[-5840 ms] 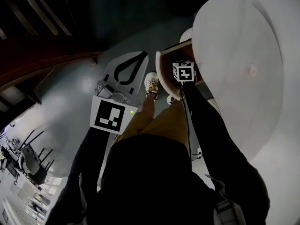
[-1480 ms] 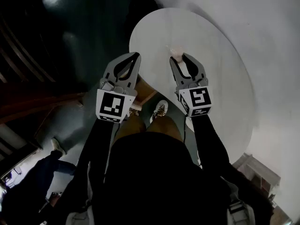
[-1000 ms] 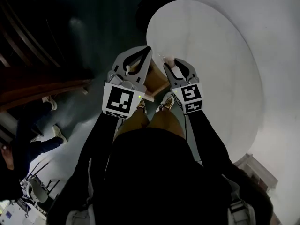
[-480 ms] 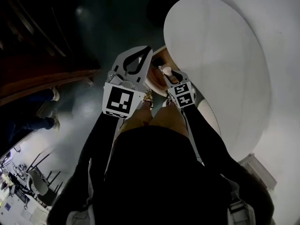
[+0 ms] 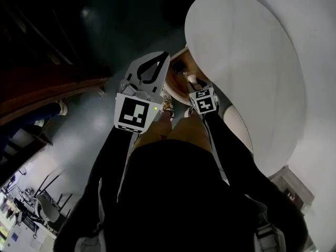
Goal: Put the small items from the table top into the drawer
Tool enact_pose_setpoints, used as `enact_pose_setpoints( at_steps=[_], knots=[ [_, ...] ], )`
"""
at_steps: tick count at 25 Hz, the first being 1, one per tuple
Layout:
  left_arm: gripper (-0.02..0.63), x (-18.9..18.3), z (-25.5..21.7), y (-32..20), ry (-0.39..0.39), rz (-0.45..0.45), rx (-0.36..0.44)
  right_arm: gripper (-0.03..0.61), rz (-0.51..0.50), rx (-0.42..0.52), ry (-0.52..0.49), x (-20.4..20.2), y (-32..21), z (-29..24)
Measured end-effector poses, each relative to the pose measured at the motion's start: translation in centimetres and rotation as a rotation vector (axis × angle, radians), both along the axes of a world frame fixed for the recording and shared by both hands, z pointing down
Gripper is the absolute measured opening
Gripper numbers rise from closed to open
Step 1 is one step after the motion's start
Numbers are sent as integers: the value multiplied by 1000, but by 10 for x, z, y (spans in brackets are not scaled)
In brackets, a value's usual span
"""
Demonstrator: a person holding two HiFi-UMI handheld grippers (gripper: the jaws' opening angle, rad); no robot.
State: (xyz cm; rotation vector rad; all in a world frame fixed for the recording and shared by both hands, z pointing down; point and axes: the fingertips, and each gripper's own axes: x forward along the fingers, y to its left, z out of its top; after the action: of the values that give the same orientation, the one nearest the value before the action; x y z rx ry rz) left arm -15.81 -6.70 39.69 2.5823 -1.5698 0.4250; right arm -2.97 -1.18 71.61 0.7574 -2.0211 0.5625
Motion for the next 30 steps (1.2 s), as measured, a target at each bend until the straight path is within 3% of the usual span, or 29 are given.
enact_pose_setpoints(
  at_steps=[5,8,19,25,30],
  knots=[
    [14,-4,2,1,1,0,2,196,15,-3,25,0,5,5],
    [14,-6,4,3,5,0,-3,268,42,-4,22,1,5,7],
    [14,-2,3,2,12,8,4,275,27,2,7,0,7,-1],
    [14,0,1,3,23,15,12,275,-4,101,-59,-12,4,-29],
    [14,9,-6,0,29,44,28,275,-12,184,-148,-30,0,-82]
  ],
)
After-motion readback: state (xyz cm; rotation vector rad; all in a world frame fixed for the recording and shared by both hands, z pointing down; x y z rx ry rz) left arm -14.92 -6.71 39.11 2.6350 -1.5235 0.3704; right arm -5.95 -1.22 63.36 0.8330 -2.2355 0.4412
